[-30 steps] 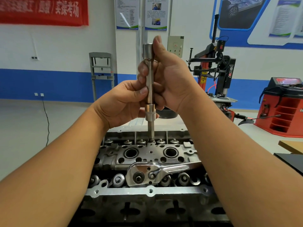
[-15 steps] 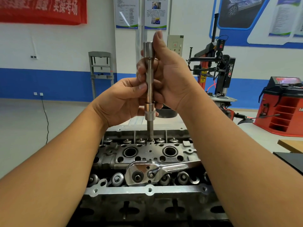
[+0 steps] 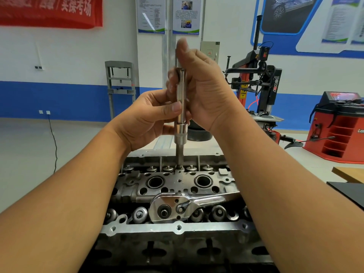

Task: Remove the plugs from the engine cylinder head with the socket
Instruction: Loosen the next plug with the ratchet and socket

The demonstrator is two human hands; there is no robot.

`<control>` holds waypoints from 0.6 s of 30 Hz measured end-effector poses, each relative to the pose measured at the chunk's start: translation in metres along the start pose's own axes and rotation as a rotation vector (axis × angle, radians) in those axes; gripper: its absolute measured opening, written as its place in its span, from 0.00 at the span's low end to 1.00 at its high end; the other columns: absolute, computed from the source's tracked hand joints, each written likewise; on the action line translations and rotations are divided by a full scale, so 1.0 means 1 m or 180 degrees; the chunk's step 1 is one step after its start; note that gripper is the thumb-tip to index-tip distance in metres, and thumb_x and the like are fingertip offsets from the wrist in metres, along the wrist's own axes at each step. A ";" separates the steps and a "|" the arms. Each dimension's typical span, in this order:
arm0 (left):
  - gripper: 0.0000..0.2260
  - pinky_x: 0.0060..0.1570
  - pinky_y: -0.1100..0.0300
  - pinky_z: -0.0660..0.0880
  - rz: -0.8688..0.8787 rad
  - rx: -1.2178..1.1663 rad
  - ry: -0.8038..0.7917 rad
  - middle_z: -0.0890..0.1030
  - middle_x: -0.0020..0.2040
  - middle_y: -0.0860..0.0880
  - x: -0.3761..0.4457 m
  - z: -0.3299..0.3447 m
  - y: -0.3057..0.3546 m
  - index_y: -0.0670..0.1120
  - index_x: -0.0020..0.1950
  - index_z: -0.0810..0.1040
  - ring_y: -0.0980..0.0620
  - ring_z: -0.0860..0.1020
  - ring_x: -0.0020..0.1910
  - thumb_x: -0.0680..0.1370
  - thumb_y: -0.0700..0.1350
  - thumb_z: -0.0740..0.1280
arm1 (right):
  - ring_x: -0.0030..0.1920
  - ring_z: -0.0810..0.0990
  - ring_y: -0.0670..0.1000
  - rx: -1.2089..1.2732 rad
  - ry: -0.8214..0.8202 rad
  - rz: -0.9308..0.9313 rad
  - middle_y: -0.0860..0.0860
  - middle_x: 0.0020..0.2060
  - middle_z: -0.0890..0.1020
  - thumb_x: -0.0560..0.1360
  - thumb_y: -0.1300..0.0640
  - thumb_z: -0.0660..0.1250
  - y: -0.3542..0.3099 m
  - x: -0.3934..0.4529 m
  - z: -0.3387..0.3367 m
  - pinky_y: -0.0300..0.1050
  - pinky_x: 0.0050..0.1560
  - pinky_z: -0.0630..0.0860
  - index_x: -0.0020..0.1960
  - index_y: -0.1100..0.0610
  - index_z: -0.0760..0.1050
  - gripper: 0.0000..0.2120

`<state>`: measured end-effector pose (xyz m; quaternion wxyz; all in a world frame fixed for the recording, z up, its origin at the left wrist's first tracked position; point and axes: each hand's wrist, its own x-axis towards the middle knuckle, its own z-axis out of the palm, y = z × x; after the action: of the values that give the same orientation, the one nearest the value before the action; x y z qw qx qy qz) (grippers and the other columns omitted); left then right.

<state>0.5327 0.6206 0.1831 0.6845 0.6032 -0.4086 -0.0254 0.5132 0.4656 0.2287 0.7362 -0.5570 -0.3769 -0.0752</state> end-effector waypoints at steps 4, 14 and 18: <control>0.17 0.49 0.47 0.84 -0.0108 -0.0162 -0.0266 0.87 0.47 0.44 -0.002 -0.002 0.001 0.45 0.57 0.86 0.44 0.86 0.48 0.72 0.52 0.80 | 0.33 0.77 0.55 0.0093 -0.0160 0.0219 0.54 0.35 0.82 0.84 0.45 0.62 -0.002 -0.001 -0.001 0.45 0.35 0.72 0.50 0.61 0.75 0.18; 0.17 0.47 0.52 0.82 -0.0020 -0.0011 -0.0039 0.86 0.44 0.46 0.000 -0.001 0.000 0.47 0.50 0.86 0.48 0.86 0.45 0.67 0.54 0.83 | 0.32 0.78 0.54 -0.0007 -0.0103 0.0145 0.55 0.35 0.83 0.85 0.47 0.61 -0.002 -0.003 0.003 0.47 0.36 0.75 0.49 0.60 0.74 0.16; 0.17 0.53 0.42 0.83 -0.0173 -0.0245 -0.0370 0.86 0.50 0.41 -0.003 -0.003 0.000 0.44 0.59 0.84 0.41 0.86 0.50 0.74 0.51 0.78 | 0.31 0.77 0.54 0.0368 -0.0187 0.0337 0.56 0.35 0.82 0.86 0.46 0.59 -0.003 -0.004 0.002 0.42 0.27 0.76 0.52 0.62 0.75 0.19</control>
<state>0.5326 0.6247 0.1820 0.6813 0.5849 -0.4299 -0.0947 0.5074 0.4648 0.2288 0.7588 -0.5346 -0.3721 0.0020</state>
